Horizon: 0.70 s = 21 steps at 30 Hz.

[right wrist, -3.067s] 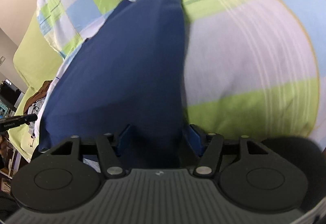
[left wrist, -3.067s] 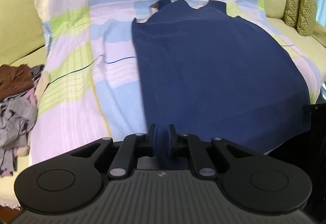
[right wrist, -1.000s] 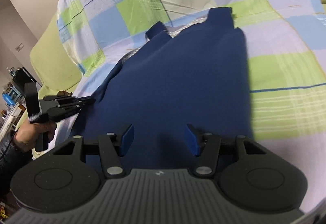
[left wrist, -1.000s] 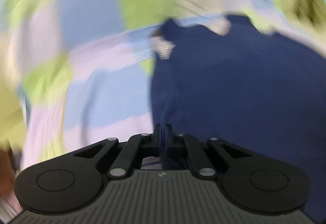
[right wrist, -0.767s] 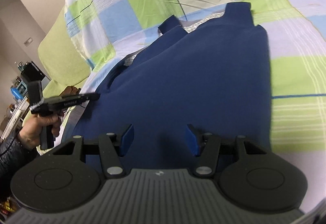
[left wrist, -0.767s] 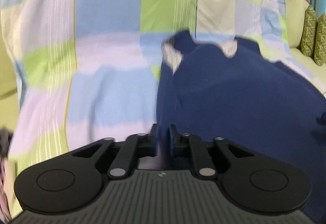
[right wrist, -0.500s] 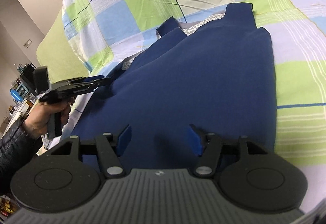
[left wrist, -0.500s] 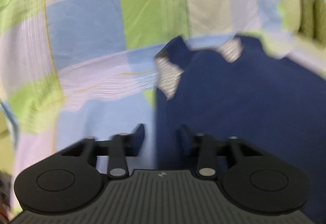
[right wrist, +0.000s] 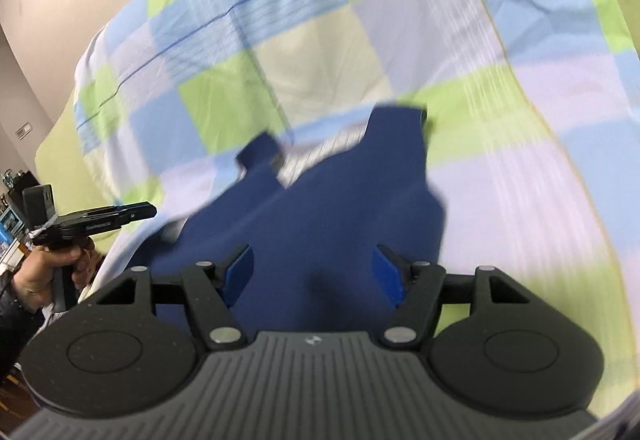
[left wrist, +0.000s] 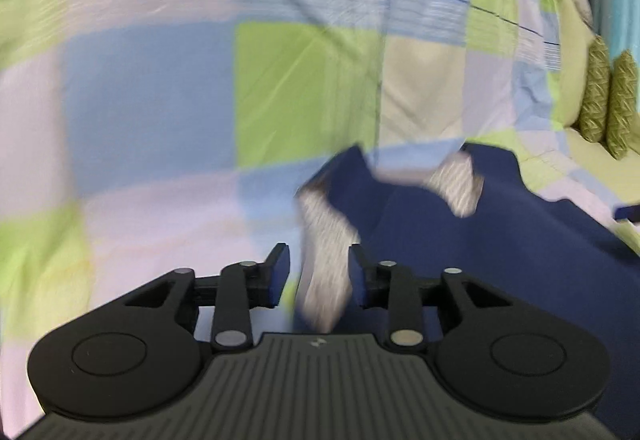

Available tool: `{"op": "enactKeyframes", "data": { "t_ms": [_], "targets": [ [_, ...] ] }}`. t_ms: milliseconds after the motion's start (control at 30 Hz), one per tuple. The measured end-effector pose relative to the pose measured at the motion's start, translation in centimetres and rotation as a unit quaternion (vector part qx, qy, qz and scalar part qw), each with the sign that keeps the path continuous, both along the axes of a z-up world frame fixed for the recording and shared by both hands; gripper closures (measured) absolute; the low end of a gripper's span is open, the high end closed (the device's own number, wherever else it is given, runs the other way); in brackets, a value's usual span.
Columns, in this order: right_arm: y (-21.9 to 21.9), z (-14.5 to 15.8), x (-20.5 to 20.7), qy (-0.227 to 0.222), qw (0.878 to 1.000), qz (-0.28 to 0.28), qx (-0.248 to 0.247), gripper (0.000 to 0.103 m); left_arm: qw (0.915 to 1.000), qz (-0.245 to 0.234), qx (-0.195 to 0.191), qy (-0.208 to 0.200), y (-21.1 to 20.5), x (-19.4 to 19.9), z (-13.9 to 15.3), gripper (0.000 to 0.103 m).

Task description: Fold clothes

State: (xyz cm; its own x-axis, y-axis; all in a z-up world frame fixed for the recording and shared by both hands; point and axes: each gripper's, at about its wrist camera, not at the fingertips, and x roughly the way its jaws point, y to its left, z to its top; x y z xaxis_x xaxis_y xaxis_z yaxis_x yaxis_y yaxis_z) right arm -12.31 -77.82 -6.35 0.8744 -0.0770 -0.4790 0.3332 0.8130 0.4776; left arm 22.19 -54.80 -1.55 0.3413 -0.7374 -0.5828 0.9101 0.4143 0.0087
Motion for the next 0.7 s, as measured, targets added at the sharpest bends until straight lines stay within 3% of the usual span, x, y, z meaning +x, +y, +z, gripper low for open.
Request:
{"op": "enactKeyframes", "data": {
  "t_ms": [67,167,300,333,367,433,533,700],
  "targets": [
    [-2.9,-0.3,2.4,-0.006,1.0,-0.004,-0.01,0.041,0.9995,-0.02,0.004,-0.023,-3.2,1.3,-0.1,0.054],
    [-5.4,-0.8,5.1,-0.004,1.0,0.001,-0.028,0.041,0.9974,-0.042,0.027,-0.051,-7.0,2.5,-0.9,0.054],
    [-7.6,-1.7,8.4,0.012,0.997,0.009,-0.074,0.04,0.9849,-0.087,0.094,-0.116,-11.1,2.5,-3.9,0.055],
    [-8.1,-2.1,9.3,0.013,0.995,0.012,-0.096,0.04,0.9833,-0.091,0.103,-0.119,-11.6,2.5,-4.2,0.069],
    [-8.5,-2.4,9.9,0.009,0.993,0.013,-0.115,0.04,0.9778,-0.105,0.124,-0.132,-12.4,2.4,-5.1,0.1],
    [-9.1,-3.0,11.0,0.008,0.99,0.018,-0.14,0.04,0.9731,-0.118,0.141,-0.138,-13.0,2.5,-5.9,0.101],
    [-10.0,-3.3,12.3,0.006,0.988,0.033,-0.148,0.04,0.9739,-0.117,0.135,-0.14,-13.1,3.4,-6.0,0.101],
    [-13.4,-4.6,13.5,-0.026,0.996,0.043,-0.067,0.041,0.9776,-0.101,0.118,-0.143,-12.4,5.0,-5.4,0.101]
  ]
}}
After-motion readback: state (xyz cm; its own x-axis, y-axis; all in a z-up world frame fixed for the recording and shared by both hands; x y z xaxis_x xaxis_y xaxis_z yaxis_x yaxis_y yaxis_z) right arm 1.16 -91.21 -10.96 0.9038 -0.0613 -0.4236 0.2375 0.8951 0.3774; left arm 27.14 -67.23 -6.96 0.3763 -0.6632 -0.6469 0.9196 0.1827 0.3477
